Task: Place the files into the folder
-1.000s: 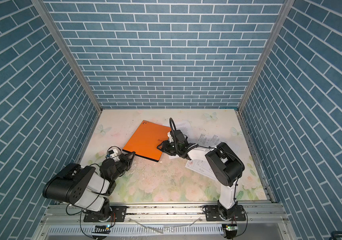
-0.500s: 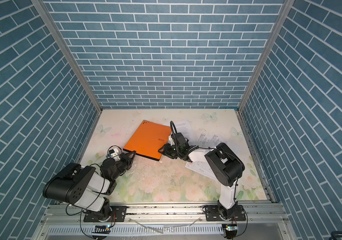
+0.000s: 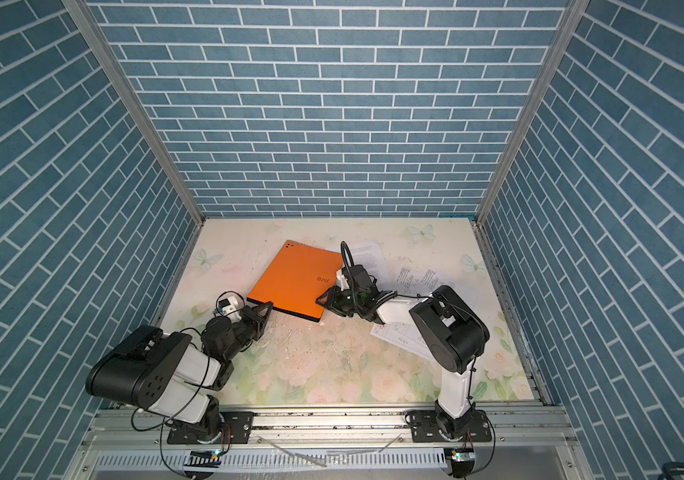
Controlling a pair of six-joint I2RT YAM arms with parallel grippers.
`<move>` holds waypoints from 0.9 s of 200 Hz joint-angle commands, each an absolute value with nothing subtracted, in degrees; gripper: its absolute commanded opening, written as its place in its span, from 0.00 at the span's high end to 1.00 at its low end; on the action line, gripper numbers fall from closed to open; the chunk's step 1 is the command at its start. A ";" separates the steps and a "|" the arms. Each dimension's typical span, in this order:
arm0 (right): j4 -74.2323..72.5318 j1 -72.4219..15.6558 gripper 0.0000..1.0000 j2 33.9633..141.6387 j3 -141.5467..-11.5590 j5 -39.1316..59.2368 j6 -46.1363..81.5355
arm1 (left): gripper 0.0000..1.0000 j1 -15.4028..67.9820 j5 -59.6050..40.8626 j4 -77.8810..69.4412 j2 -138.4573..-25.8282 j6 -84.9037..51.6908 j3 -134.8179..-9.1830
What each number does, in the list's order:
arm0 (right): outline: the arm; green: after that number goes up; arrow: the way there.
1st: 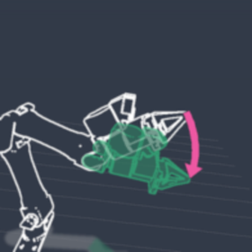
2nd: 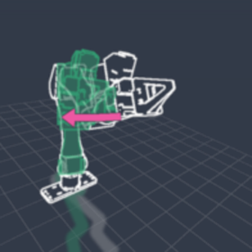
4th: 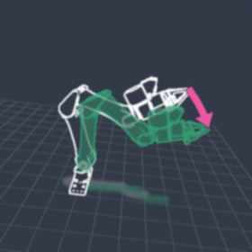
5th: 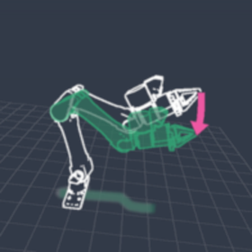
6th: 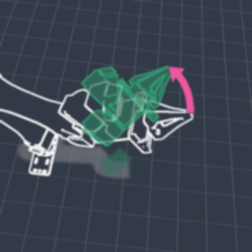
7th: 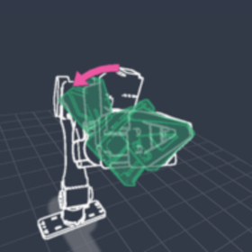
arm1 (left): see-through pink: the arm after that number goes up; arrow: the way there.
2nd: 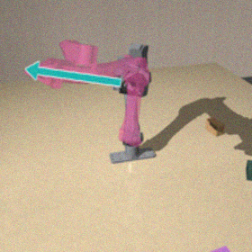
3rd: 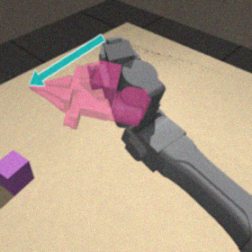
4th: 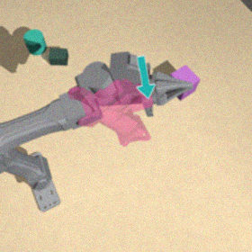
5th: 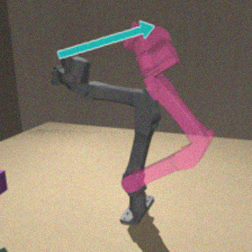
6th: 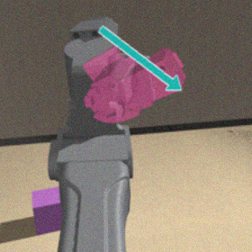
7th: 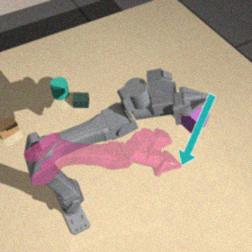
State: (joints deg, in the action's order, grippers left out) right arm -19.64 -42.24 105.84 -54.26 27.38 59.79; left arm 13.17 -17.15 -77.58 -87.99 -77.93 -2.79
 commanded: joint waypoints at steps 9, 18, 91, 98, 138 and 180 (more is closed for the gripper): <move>-21.88 -41.93 0.60 105.38 -54.75 28.47 61.35 | 1.00 14.09 -17.16 -80.49 -87.89 -76.41 -2.90; -22.98 -41.73 0.61 105.68 -54.70 28.72 61.94 | 1.00 14.51 -17.08 -80.43 -87.98 -76.20 -2.94; -27.58 -40.91 0.82 106.35 -54.81 28.94 64.86 | 1.00 19.35 -13.93 -80.50 -88.24 -75.94 -2.45; -27.36 -40.79 0.84 106.05 -54.76 28.94 64.86 | 0.98 19.91 -13.74 -80.48 -88.32 -75.86 -2.28; -26.46 -40.21 0.99 104.00 -54.66 28.74 64.95 | 0.77 22.89 -12.92 -80.51 -89.71 -75.43 -1.52; -21.72 -39.73 1.00 100.59 -54.95 27.54 64.68 | 0.42 24.27 -13.72 -80.10 -87.67 -74.19 -0.85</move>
